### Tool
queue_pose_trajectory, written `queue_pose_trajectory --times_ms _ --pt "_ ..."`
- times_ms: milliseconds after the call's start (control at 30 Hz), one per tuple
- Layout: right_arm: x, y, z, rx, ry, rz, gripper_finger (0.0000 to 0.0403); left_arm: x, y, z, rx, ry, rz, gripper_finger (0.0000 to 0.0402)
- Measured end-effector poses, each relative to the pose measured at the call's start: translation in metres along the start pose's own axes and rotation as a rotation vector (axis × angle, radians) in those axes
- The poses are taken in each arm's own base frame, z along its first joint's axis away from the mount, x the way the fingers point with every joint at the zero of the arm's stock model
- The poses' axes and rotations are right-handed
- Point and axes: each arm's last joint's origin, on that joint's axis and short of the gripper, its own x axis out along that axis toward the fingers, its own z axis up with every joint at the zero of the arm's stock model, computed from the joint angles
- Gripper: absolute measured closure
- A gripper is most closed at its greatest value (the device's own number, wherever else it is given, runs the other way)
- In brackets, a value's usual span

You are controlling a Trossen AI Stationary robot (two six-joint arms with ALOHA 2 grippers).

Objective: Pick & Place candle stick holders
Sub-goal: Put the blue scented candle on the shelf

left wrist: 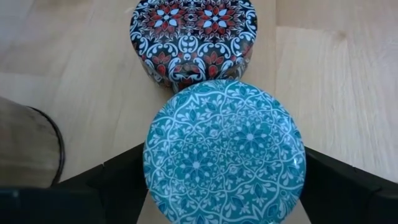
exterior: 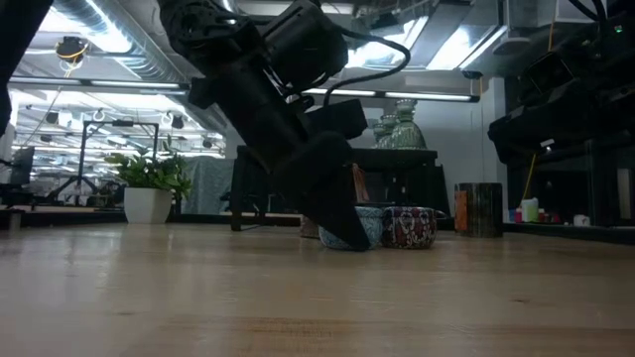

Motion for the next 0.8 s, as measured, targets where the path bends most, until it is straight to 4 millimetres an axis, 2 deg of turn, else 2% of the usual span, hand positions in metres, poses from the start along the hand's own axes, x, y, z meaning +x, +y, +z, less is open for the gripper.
queue_pose_trajectory --times_ms 233,433,600,800 --pt "0.0 0.0 0.0 0.0 0.0 0.0 0.0271 0.0 0.0 0.0 -0.001 -0.001 0.006 0.0109" --pt "0.0 0.0 0.0 0.0 0.0 0.0 0.0271 -0.002 0.001 0.0 0.008 0.012 0.008 0.011" --pt "0.0 0.0 0.0 0.0 0.0 0.0 0.0271 -0.014 0.002 0.002 0.026 0.056 -0.002 0.011" --pt "0.0 0.0 -0.001 0.004 0.01 0.0 0.0271 -0.038 0.002 0.012 0.052 0.041 0.01 0.011"
